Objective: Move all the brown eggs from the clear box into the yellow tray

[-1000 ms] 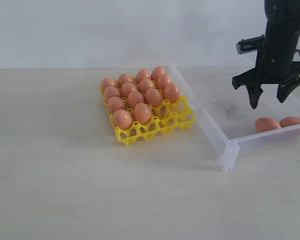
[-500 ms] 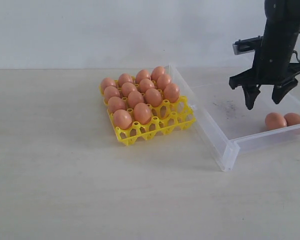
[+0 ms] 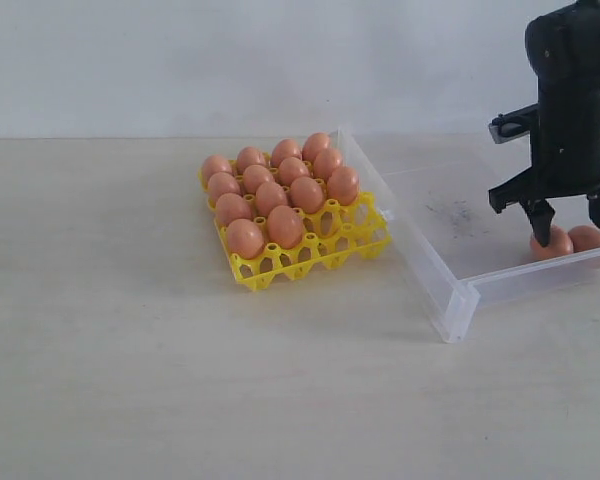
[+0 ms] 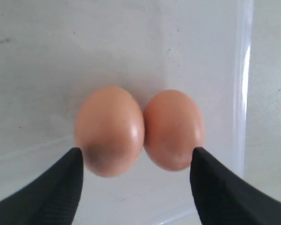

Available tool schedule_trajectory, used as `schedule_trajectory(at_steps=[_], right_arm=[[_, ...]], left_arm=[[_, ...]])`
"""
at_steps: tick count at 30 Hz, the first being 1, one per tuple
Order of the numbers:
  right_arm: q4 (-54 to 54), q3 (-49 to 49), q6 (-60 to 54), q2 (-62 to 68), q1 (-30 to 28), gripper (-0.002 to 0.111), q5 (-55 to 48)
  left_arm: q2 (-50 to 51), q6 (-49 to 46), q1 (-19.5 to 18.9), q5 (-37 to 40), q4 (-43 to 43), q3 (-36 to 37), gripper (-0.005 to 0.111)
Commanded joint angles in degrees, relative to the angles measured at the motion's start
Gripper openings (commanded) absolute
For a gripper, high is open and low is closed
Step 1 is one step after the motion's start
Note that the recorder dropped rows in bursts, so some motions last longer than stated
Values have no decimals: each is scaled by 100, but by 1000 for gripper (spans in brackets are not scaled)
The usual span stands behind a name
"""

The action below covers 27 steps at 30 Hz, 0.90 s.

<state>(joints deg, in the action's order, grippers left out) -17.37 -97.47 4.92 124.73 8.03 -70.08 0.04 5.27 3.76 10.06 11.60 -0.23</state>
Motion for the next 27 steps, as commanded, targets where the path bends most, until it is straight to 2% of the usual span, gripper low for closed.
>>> schedule_trajectory(at_steps=[1,7,14,20,27], right_arm=[[91,13,39,-123,-5,58,12],[567,13,-116,-123,-5,58,12],[529,13,-34,119,-195,58,12],[586,13,-72,204,-219,58,540],[647,13,-148,539,-242,58,474]], left_arm=[[-4,29,29,-18,-13,23,4],[-4,29,29,-18,-13,23,4],[-4,29,29,-18,-13,23,4],[-4,29,29,-18,-13,23,4],[-4,29,29,-18,-13,23,4]])
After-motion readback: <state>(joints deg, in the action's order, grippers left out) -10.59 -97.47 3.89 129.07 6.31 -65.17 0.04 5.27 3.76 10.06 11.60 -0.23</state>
